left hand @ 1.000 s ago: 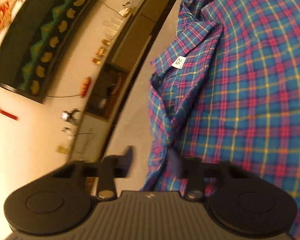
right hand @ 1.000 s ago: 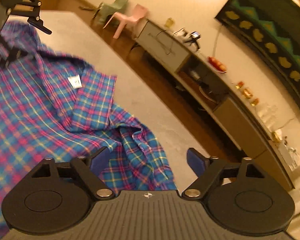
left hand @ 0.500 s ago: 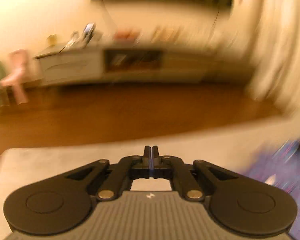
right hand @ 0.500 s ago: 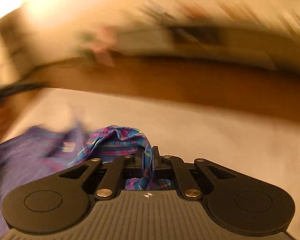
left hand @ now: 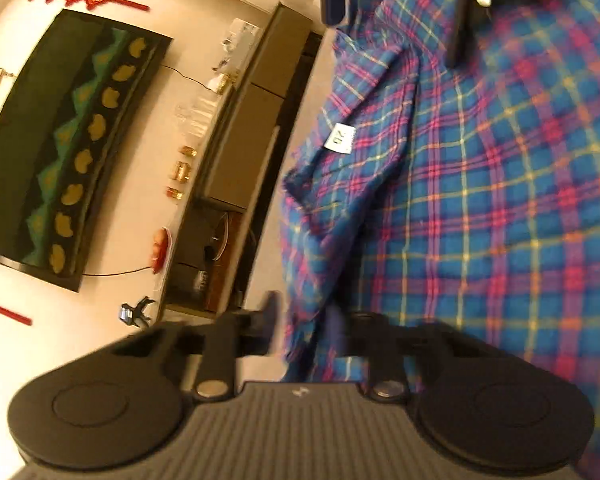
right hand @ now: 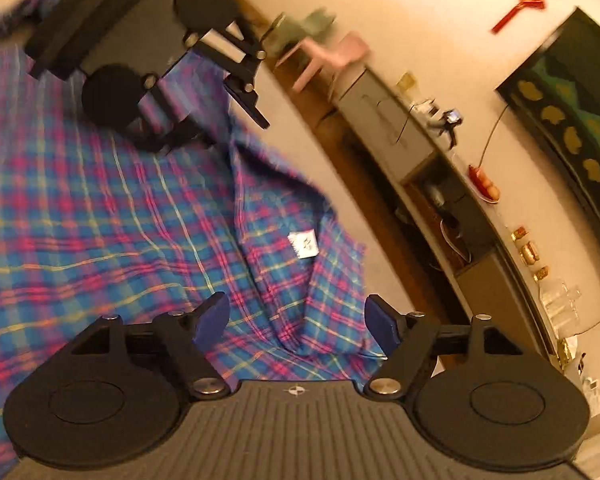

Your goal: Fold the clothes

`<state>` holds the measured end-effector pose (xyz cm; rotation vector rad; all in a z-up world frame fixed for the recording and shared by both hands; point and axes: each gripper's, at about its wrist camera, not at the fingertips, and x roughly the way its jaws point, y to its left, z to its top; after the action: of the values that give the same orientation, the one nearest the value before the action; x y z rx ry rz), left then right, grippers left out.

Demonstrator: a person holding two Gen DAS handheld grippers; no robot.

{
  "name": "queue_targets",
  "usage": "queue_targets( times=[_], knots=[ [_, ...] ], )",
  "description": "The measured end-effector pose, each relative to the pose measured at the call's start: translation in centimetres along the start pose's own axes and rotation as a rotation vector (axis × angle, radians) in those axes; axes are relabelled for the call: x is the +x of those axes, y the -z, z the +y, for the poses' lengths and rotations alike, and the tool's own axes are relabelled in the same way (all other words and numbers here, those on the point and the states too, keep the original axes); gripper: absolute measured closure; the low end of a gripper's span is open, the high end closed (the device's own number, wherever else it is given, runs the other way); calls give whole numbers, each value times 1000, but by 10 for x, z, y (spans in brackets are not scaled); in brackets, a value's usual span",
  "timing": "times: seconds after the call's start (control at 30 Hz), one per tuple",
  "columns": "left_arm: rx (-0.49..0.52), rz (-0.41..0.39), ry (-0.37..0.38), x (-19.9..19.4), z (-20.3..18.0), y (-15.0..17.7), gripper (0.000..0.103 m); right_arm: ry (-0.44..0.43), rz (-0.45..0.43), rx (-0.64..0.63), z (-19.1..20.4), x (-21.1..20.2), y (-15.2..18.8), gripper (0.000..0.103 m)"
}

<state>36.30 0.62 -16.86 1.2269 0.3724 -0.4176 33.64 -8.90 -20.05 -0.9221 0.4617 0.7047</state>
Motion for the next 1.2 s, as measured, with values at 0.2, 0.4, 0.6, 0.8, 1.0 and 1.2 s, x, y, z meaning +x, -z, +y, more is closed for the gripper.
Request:
queue_targets(
  times=[0.2, 0.4, 0.6, 0.8, 1.0, 1.2],
  knots=[
    [-565, -106, 232, 11, 85, 6, 100, -132, -49, 265, -62, -4, -2, 103],
    [-1181, 186, 241, 56, 156, 48, 86, 89, -67, 751, -142, 6, 7, 69],
    [-1012, 172, 116, -74, 106, 46, 33, -45, 41, 999, -104, -69, 66, 26],
    [-1069, 196, 233, -178, 40, 79, 33, -4, 205, 836, -24, -117, 96, 17],
    [-1251, 265, 273, -203, 23, 111, 45, 262, 300, 738, -10, -123, 96, 47],
    [-1433, 336, 313, -227, 5, 143, 32, 174, 152, 987, 15, -191, 62, 28]
  ],
)
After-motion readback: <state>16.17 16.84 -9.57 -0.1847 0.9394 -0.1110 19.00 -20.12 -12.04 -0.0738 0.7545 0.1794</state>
